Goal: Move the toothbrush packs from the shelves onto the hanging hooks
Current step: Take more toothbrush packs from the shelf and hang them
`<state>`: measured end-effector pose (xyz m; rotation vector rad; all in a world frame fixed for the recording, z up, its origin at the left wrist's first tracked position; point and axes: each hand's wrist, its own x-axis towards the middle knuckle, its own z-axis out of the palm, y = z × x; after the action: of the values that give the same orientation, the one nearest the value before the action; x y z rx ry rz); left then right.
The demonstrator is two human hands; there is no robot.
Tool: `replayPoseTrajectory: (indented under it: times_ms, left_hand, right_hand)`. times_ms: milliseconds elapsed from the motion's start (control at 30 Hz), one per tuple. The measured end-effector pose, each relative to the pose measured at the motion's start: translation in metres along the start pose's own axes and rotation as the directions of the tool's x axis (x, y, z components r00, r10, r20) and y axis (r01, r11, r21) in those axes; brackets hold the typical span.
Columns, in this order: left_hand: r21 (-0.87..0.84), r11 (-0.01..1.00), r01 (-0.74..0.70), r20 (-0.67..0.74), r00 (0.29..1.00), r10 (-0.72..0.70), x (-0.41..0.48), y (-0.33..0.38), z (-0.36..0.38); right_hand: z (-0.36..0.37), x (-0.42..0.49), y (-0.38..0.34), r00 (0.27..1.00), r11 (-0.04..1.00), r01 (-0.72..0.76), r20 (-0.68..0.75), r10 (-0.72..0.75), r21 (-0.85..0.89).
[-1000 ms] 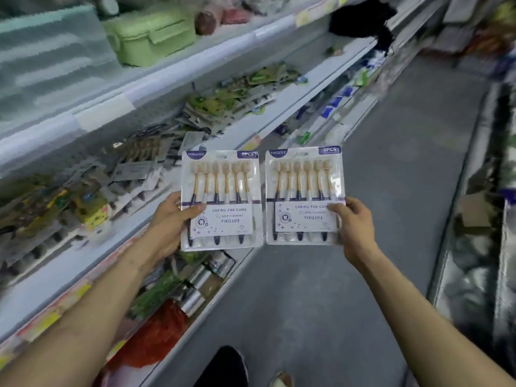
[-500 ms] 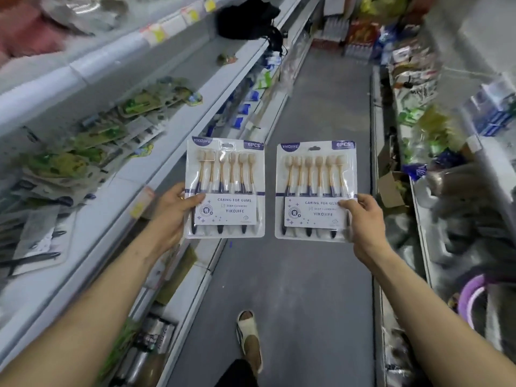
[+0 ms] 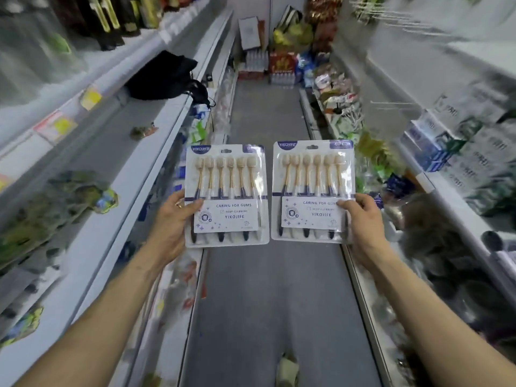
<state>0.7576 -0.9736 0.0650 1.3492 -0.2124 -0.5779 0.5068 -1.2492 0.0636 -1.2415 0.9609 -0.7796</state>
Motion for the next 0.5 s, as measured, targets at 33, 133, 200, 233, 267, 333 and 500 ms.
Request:
replayPoseTrajectory:
  times_ms: [33,133,200,233,267,333,500]
  left_hand:
    - [0.006,1.0,-0.011,0.001,1.0,0.011,0.024,0.005,0.011]
    - [0.031,0.998,-0.051,0.027,0.998,0.051,0.098,0.017,0.037]
    - [0.038,0.998,-0.057,0.043,0.998,0.056,0.147,0.027,0.056]
    - [0.04,0.998,-0.049,0.039,0.998,0.047,0.166,0.031,0.063]
    - [0.047,0.998,-0.05,0.043,0.998,0.048,0.181,0.036,0.069]
    - [0.055,0.996,-0.069,0.037,0.997,0.067,0.229,0.048,0.086]
    - [0.019,0.995,-0.098,0.03,0.995,0.097,0.346,0.079,0.124]
  right_hand:
    - [0.006,0.021,-0.003,1.0,1.0,0.006,-0.001,-0.006,0.017]
    - [0.027,0.086,-0.019,1.0,0.999,0.015,0.018,-0.016,0.045]
    - [0.041,0.137,-0.028,0.999,0.996,-0.003,0.036,0.0,0.085]
    - [0.047,0.155,-0.034,0.999,0.997,-0.005,0.039,0.002,0.075]
    - [0.052,0.169,-0.038,0.999,0.999,0.005,0.041,-0.007,0.052]
    - [0.068,0.214,-0.057,0.998,1.0,0.023,0.052,-0.024,0.017]
    - [0.116,0.329,-0.101,0.996,0.996,0.09,0.028,-0.089,-0.02]
